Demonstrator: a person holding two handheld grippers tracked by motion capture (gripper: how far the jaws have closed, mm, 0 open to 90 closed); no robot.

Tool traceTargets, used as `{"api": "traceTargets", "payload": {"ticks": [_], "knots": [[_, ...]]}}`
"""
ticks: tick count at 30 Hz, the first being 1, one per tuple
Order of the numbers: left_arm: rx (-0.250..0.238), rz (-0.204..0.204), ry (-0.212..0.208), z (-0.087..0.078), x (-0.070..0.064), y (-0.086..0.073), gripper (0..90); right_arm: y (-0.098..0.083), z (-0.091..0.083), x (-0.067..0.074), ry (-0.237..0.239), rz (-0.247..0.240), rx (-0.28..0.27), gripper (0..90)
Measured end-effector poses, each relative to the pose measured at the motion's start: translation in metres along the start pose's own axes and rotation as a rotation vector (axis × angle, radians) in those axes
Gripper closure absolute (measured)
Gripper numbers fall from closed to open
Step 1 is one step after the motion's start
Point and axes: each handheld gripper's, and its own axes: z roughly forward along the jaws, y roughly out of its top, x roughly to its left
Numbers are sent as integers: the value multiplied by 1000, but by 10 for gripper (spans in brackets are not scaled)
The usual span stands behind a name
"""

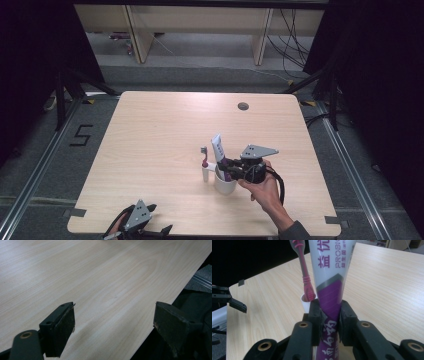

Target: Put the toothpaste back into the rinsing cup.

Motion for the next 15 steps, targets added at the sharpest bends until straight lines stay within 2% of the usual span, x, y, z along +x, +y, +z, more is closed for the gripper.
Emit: {"api": "traceTargets", "payload": {"ticks": [2,3,4,5,6,7,8,9,10,11,13,14,15], "knots": [[-7,-8,3,0,-1,0,171,0,1,0,-5,-21,-16,759],[-16,-23,1,1,-2,1,171,0,1,1,4,-8,-3,759],[0,-4,0,0,-1,1,171,-1,1,0,1,-16,0,759],[-15,-12,-8,1,-2,0,171,-1,0,-1,-13,-35,5,759],[0,8,-2,0,-1,0,171,-1,0,-1,-11,-34,4,759],[-7,12,2,1,0,1,171,-1,1,-1,0,-33,9,759],[-8,11,2,1,0,1,171,-1,0,-1,-16,-45,8,759],[2,9,1,1,-1,1,171,-2,1,0,-8,-32,11,759],[-17,-6,-12,2,-2,0,171,-2,1,-1,-2,-47,17,759],[-1,12,-2,1,-1,0,171,-3,1,-1,-2,-49,16,759],[-32,-22,-8,2,-4,1,171,-3,0,0,-29,-51,25,758],[-19,-6,-8,1,-2,1,171,-4,0,1,-24,-38,30,758],[-22,-4,-9,1,-3,0,171,-4,0,0,-33,-46,35,758]]}}
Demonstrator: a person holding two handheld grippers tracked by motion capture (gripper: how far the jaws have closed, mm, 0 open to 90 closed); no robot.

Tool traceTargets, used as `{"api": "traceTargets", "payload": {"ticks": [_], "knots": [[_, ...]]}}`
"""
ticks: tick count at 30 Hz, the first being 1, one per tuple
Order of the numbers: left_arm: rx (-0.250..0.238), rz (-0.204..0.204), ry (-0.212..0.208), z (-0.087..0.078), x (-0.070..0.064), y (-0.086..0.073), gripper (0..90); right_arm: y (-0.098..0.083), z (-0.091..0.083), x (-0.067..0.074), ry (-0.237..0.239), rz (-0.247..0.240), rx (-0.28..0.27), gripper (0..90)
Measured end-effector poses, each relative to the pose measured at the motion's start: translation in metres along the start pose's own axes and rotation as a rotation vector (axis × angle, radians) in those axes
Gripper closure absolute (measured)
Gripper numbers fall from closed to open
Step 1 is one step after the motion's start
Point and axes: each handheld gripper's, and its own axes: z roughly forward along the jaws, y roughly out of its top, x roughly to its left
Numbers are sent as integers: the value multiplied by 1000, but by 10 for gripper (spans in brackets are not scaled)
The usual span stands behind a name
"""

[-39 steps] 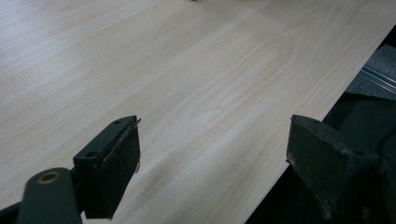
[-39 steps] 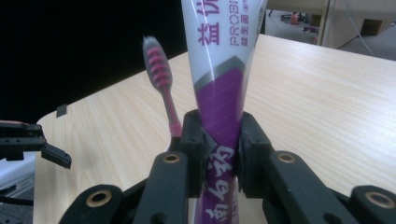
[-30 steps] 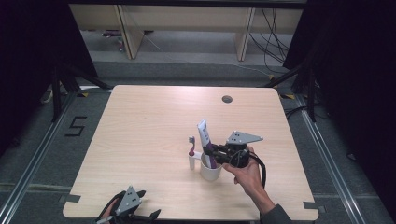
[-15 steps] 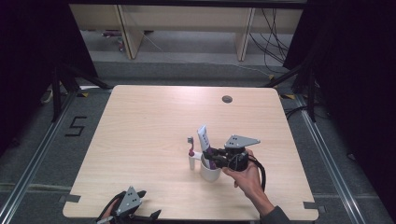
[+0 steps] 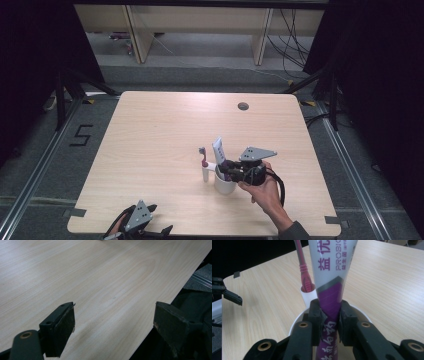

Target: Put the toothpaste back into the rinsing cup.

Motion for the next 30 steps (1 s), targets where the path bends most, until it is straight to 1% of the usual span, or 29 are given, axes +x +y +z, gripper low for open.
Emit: {"api": "traceTargets", "payload": {"ticks": [1,2,3,4,5,6,7,8,9,10,11,12,13,14,15,16,17,18,19,20,21,22,23,24,25,28,29,30], "knots": [[3,1,-1,0,0,0,172,-1,0,2,0,19,3,758],[0,-1,0,0,0,0,171,-1,0,1,1,13,9,758],[-6,-12,2,0,-1,1,171,-1,0,2,7,20,12,758],[12,0,10,-1,0,1,171,-1,0,0,-3,-7,9,757],[20,7,5,-1,0,1,171,-2,0,0,3,-6,15,756],[22,6,0,-1,0,1,172,-2,0,2,-7,-1,15,756],[14,4,0,-1,0,0,172,-2,0,2,-6,3,15,755],[14,7,6,-1,0,0,171,-2,0,0,-7,-18,11,755],[12,4,6,-1,-1,0,171,-2,0,1,-10,-19,11,754],[1,-8,8,-1,-2,0,171,-2,1,1,-1,-13,10,752],[9,-9,14,-2,-2,-1,172,-2,1,1,4,-11,13,751],[9,-6,14,-2,-1,-1,171,-2,1,1,7,-8,14,749],[19,7,13,-4,0,-1,172,-2,1,1,6,-7,13,747],[13,1,19,-4,0,-1,172,-2,1,1,6,-6,14,746],[22,11,24,-4,1,-1,172,-2,1,1,3,-10,15,743],[12,2,19,-4,0,-2,172,-2,1,1,10,-12,15,740],[3,-3,15,-3,-1,-2,171,-2,2,1,9,-29,-1,738],[22,16,24,-5,1,-2,172,-2,2,1,-9,-33,4,731],[23,20,26,-5,1,-2,171,-2,1,2,-6,-27,15,722],[23,19,28,-5,1,-2,171,-2,1,3,-2,-23,16,708],[23,14,25,-5,1,-2,171,-2,2,3,-10,-32,14,698],[11,-9,20,-5,-1,-2,172,-2,2,3,1,-34,24,691],[12,-6,21,-5,-1,-2,171,-2,2,5,0,-25,28,680],[15,-2,22,-6,-1,-2,171,-2,3,5,-7,-47,21,670],[14,-2,19,-6,-1,-3,171,-2,3,6,-8,-34,40,660],[15,1,21,-6,-1,-2,171,-2,3,8,-18,-42,39,645],[16,0,21,-6,-1,-2,171,-2,3,7,-36,-67,22,641],[5,-12,23,-5,-2,-2,171,-1,2,7,-24,-56,29,634]]}}
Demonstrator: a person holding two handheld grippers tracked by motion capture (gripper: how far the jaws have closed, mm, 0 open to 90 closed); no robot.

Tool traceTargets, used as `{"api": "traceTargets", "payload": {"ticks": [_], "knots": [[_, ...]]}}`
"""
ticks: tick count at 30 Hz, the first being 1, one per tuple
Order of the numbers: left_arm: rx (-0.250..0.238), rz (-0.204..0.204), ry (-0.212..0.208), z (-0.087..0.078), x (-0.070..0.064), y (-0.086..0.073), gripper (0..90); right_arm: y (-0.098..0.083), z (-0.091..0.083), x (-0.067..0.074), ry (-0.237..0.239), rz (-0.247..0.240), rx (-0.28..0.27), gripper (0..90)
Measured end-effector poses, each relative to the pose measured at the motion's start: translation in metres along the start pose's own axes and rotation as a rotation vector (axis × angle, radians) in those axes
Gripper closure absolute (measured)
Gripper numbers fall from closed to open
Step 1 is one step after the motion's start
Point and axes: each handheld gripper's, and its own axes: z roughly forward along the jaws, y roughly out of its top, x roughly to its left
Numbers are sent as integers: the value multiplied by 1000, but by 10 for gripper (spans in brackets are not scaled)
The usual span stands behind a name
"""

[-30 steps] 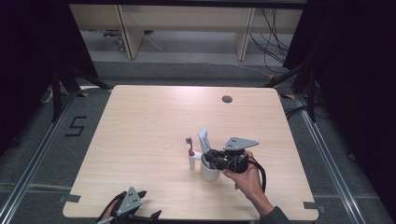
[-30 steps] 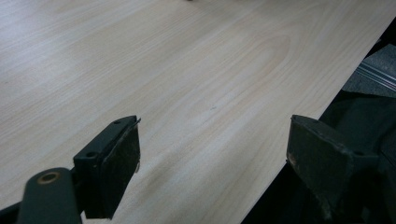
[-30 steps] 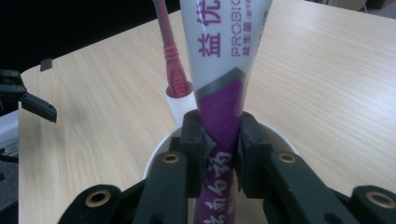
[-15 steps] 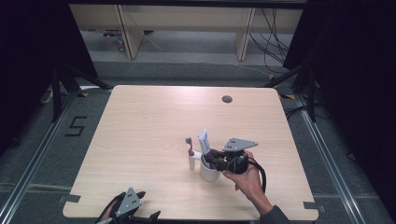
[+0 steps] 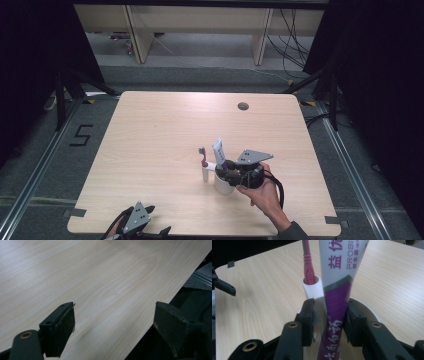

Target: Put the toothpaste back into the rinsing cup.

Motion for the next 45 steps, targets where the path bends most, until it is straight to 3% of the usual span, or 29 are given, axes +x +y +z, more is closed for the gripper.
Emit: {"api": "traceTargets", "payload": {"ticks": [3,4,5,9,15,19,21,36,38,42,43,45], "knots": [[-4,-1,0,0,0,0,171,1,-3,1,-5,21,-13,612],[-3,-1,-3,0,0,0,172,1,-4,0,-12,3,-18,611],[-1,2,-2,0,0,0,171,1,-6,1,-16,27,-18,608],[-1,-1,-3,0,-1,0,172,1,-8,0,-6,21,-24,601],[-6,3,-6,0,-1,0,171,2,-12,-3,-38,1,-43,580],[8,14,-5,-1,0,1,172,2,-14,-2,-24,31,-44,576],[7,14,-5,-1,0,1,172,2,-15,-3,-35,12,-46,576],[14,24,-6,-1,0,1,171,3,-20,-1,-36,41,-46,575],[14,24,-6,-1,0,1,171,4,-20,-3,-42,1,-63,573],[13,23,-6,-1,0,1,171,5,-24,-2,-32,32,-64,569],[13,24,-6,-1,0,1,172,5,-26,-3,-47,13,-69,569],[12,24,-6,-1,0,1,171,5,-27,-4,-41,23,-72,567]]}}
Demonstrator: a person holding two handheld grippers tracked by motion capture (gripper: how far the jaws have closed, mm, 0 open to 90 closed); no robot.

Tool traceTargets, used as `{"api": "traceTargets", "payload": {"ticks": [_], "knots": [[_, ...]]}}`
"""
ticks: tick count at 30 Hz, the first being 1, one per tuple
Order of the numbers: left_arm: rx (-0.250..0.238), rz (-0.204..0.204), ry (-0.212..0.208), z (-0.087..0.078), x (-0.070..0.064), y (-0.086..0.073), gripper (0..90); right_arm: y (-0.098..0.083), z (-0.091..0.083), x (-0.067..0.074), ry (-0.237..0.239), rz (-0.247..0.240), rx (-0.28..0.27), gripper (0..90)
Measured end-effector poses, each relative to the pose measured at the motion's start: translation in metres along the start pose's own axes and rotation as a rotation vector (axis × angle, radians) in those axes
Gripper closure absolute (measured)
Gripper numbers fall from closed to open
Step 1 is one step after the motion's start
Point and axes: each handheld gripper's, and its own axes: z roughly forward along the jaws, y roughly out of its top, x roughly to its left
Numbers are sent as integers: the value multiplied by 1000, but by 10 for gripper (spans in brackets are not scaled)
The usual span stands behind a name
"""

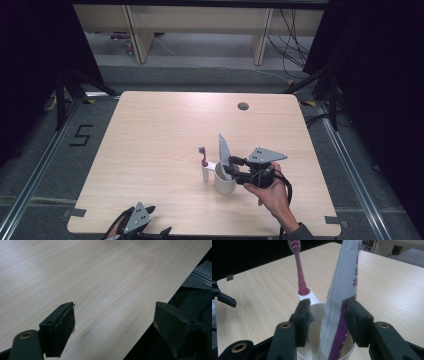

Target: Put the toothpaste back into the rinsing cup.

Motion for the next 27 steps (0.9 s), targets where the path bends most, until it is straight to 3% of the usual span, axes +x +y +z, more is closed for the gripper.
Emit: {"api": "traceTargets", "payload": {"ticks": [1,2,4,6,10,11,13,16,22,23,24,25,27], "knots": [[0,0,0,0,0,0,172,-1,-1,1,7,30,-4,567],[0,-1,0,0,0,0,171,0,-3,-1,-8,2,-3,565],[1,-3,0,0,0,0,171,0,-5,-3,-21,-4,-11,563],[1,-2,0,0,0,0,171,-1,-6,-2,-7,26,-6,563],[0,-3,0,0,0,0,171,-1,-10,-5,-17,-2,-27,552],[1,-3,0,0,0,0,171,-2,-12,-4,-12,28,-9,551],[1,-3,1,0,0,0,171,-3,-15,-4,-30,41,-10,547],[2,-4,1,0,0,0,171,-5,-19,-8,-46,17,-30,543],[-5,-11,2,1,0,0,171,-10,-28,-10,-48,77,-25,528],[-4,-10,3,0,0,0,172,-10,-29,-13,-57,44,-24,527],[-3,-10,3,0,0,0,171,-11,-31,-14,-60,41,-28,523],[-3,-8,2,0,0,0,171,-12,-32,-13,-51,82,-19,516],[-3,-9,3,0,0,0,172,-14,-34,-16,-71,56,-24,501]]}}
